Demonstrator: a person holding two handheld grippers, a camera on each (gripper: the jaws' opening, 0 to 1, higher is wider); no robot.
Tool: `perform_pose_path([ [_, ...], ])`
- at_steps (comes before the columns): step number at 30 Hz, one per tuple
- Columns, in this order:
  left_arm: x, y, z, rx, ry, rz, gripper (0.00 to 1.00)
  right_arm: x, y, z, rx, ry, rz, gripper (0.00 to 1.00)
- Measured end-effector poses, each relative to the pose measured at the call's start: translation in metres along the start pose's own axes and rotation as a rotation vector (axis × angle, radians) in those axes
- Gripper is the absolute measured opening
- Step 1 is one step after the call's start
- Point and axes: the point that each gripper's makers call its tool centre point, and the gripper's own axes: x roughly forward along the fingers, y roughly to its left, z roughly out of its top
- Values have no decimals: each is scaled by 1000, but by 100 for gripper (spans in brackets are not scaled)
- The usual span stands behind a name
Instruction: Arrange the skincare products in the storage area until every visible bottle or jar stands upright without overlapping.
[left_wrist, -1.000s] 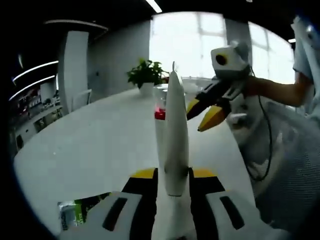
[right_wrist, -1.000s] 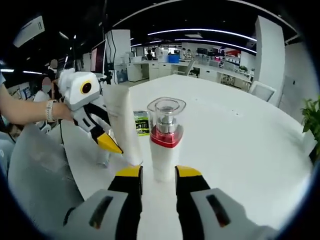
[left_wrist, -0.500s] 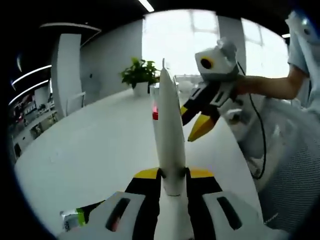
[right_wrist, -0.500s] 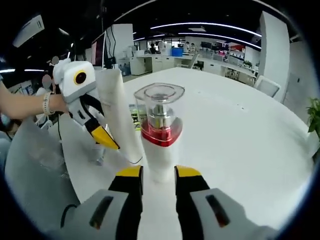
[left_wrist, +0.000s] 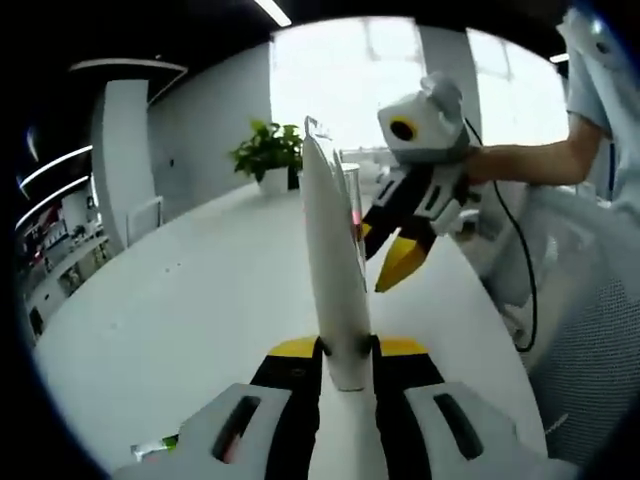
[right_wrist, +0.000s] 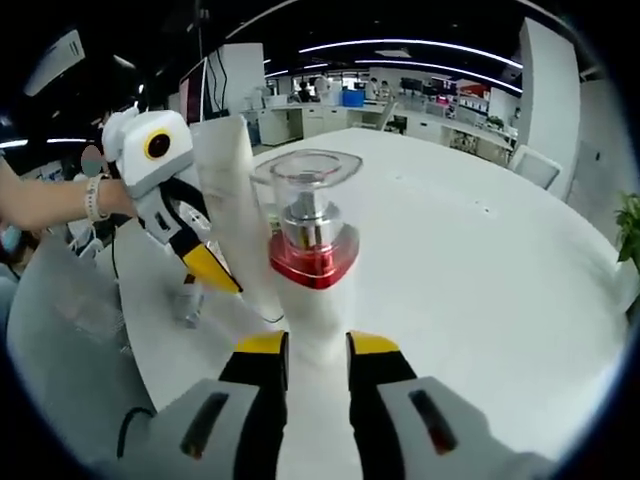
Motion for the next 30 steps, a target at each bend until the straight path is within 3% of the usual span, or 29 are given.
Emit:
perform_pose_path([
  [30, 5, 12, 1, 60, 8, -30, 16, 12, -5, -3, 49, 16, -34, 17],
])
